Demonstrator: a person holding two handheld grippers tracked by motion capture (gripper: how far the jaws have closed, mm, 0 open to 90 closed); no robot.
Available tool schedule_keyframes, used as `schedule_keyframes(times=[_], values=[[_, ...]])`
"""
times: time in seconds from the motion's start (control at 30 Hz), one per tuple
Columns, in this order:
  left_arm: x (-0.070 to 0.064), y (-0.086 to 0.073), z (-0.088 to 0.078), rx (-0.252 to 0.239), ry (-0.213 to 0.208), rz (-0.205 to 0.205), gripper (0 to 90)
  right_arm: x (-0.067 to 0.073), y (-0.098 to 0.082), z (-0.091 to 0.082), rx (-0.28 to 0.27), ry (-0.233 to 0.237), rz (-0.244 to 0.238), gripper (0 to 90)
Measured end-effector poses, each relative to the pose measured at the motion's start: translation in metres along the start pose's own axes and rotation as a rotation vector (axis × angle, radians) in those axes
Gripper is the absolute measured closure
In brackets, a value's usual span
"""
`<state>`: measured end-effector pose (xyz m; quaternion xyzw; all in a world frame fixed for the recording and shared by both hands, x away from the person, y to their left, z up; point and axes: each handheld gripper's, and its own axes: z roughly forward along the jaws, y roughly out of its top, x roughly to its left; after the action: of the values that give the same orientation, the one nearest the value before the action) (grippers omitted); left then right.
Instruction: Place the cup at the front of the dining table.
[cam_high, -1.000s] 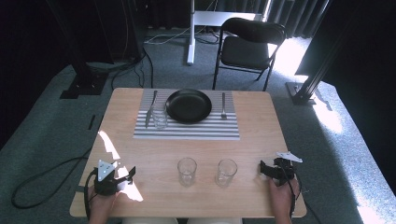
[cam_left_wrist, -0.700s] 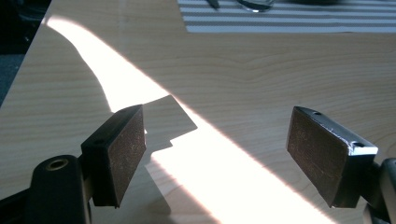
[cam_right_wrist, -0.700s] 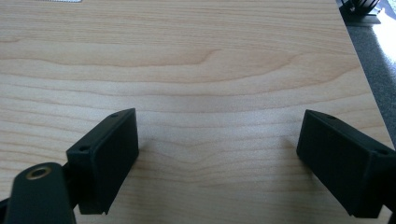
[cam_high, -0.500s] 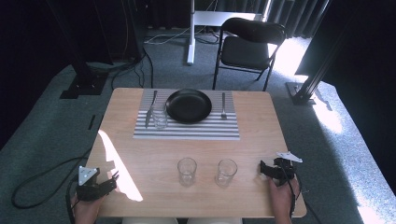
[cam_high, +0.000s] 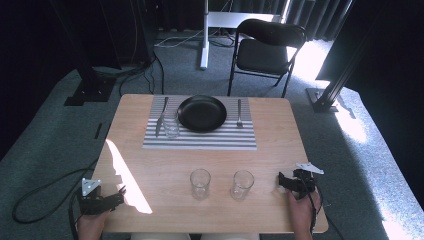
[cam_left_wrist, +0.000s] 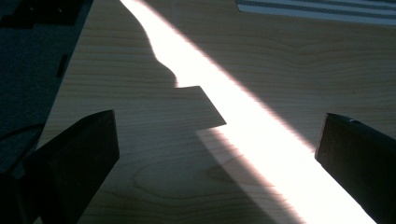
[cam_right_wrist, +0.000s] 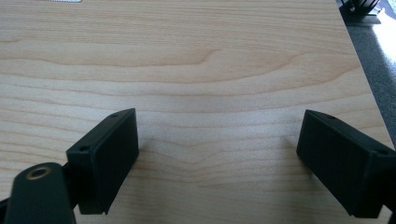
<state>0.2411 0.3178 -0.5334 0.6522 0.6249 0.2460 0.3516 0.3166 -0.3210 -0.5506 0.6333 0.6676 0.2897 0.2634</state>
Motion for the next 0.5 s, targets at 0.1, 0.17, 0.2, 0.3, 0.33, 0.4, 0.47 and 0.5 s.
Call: schedule_keyframes(times=[0.1, 0.17, 0.2, 0.3, 0.33, 0.4, 0.47, 0.5], values=[[-0.0027, -0.0007, 0.0047, 0.043, 0.021, 0.027, 0.3, 0.0000, 0.0000, 0.0000, 0.000, 0.000, 0.000, 12.2], [-0.0051, -0.0006, 0.0059, 0.044, 0.061, 0.044, 0.2, 0.0000, 0.0000, 0.0000, 0.000, 0.000, 0.000, 12.2], [-0.0054, -0.0005, 0.0063, 0.044, 0.077, 0.045, 0.2, 0.0000, 0.0000, 0.0000, 0.000, 0.000, 0.000, 12.2], [-0.0059, -0.0006, 0.0071, 0.053, 0.191, 0.059, 0.3, 0.0000, 0.0000, 0.0000, 0.000, 0.000, 0.000, 12.2], [-0.0058, -0.0007, 0.0066, 0.036, 0.217, 0.071, 0.3, 0.0000, 0.0000, 0.0000, 0.000, 0.000, 0.000, 12.2], [-0.0050, 0.0001, 0.0051, 0.012, 0.239, 0.072, 0.3, 0.0000, 0.0000, 0.0000, 0.000, 0.000, 0.000, 12.2], [-0.0038, 0.0003, 0.0052, 0.011, 0.248, 0.056, 0.3, 0.0000, 0.0000, 0.0000, 0.000, 0.000, 0.000, 12.2], [-0.0034, 0.0001, 0.0061, 0.020, 0.252, 0.053, 0.3, 0.0000, 0.0000, 0.0000, 0.000, 0.000, 0.000, 12.2]])
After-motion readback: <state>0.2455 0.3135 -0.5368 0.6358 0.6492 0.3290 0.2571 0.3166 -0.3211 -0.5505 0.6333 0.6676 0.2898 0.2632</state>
